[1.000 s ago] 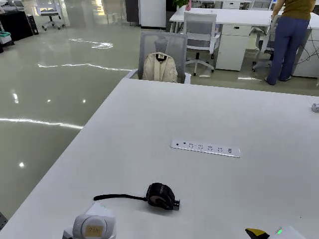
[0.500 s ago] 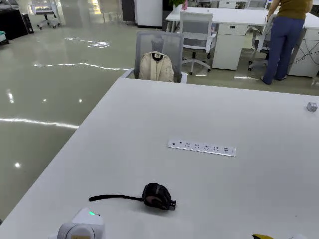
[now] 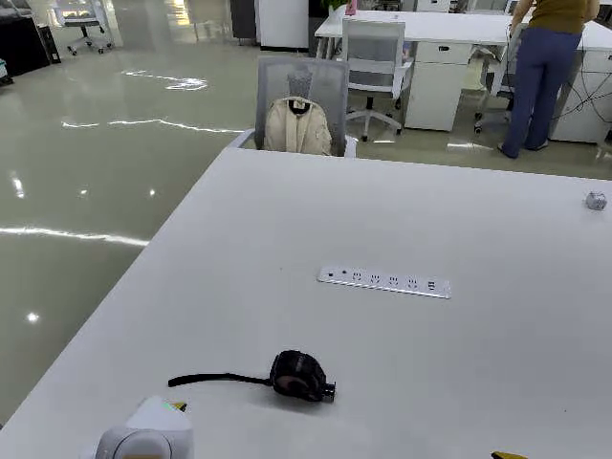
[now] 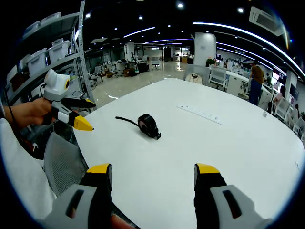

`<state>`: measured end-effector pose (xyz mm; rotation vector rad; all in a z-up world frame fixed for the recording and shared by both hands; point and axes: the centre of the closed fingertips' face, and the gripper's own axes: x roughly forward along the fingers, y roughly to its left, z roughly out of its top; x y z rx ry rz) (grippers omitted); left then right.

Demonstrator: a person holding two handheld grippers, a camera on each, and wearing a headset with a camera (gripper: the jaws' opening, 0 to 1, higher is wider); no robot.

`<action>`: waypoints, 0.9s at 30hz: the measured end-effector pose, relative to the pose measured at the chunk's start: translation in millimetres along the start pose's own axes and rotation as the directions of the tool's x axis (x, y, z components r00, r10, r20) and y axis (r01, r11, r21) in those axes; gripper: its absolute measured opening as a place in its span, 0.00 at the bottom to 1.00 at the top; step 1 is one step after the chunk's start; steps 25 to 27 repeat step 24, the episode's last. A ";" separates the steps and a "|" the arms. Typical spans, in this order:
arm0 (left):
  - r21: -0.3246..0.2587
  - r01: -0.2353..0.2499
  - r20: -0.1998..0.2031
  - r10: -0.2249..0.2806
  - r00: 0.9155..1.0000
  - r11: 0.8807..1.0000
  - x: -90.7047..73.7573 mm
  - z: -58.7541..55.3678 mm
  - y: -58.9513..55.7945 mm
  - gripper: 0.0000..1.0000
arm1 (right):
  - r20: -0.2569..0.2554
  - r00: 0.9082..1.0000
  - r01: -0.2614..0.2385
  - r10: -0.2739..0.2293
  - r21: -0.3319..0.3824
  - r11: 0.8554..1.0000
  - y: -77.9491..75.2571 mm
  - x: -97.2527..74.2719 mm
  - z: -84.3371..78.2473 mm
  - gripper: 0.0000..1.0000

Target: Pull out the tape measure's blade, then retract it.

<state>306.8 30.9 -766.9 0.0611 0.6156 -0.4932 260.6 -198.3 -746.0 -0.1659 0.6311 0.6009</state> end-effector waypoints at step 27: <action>-0.015 -0.028 -0.007 0.027 1.000 1.000 9.7 3.3 5.6 1.00 | -0.020 0.999 -0.042 0.042 -0.015 0.999 -0.5 25.1 -0.8 0.70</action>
